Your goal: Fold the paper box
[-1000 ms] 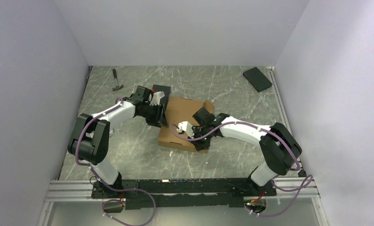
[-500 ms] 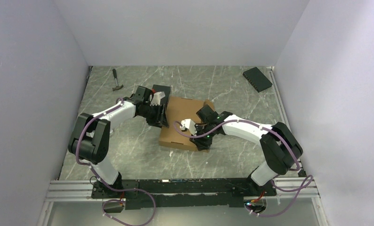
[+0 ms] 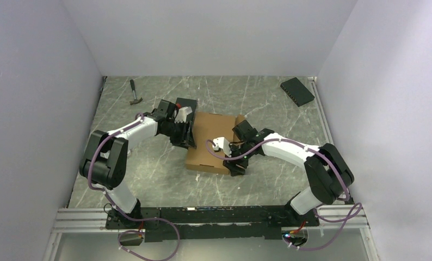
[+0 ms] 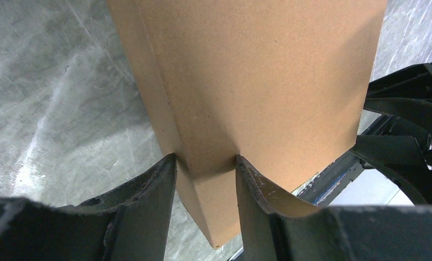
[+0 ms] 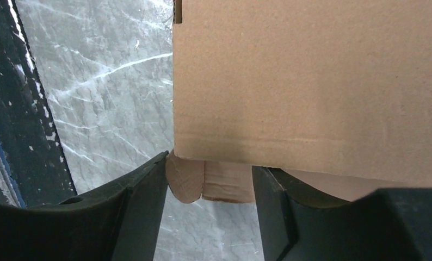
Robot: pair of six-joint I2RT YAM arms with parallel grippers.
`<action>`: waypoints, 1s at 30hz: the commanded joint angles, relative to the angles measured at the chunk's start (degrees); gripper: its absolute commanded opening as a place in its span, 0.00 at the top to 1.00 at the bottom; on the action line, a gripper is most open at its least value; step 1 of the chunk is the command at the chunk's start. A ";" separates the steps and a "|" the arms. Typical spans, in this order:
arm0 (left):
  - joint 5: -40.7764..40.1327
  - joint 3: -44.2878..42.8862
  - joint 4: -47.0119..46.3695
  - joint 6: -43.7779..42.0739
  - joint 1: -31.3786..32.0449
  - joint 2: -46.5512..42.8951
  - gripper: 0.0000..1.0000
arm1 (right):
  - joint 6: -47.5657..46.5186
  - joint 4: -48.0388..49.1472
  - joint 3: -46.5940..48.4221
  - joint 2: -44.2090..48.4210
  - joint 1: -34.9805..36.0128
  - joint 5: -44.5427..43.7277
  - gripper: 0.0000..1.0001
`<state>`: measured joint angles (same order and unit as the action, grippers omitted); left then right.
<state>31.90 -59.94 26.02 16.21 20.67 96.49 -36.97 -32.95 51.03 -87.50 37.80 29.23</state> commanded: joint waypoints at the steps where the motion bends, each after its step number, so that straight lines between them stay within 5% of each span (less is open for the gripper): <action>1: 1.93 -0.48 1.76 -0.21 0.77 0.55 0.52 | -3.42 -0.60 -1.35 2.96 -0.82 1.02 0.37; 8: 2.30 -0.44 1.59 0.03 0.78 0.57 0.52 | -4.37 -0.18 -2.86 4.65 -4.95 1.05 0.33; 13: 2.29 -0.44 1.63 -0.02 0.78 0.48 0.52 | -4.38 2.50 -4.44 4.72 -5.11 1.76 0.39; 19: 2.34 -0.44 1.67 -0.04 0.74 0.37 0.52 | -5.25 2.50 -4.92 5.33 -5.11 4.45 0.59; 25: 2.39 -0.43 1.58 -0.02 0.77 0.29 0.52 | -5.09 2.26 -4.60 6.70 -4.96 5.45 0.95; 30: 2.24 -0.44 1.68 -0.03 0.78 0.36 0.52 | -6.37 2.15 -5.99 9.64 -2.56 4.24 1.00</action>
<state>32.21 -59.94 26.22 16.21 20.71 96.49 -41.04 -32.73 45.63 -81.54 33.43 32.45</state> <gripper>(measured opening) 0.481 0.012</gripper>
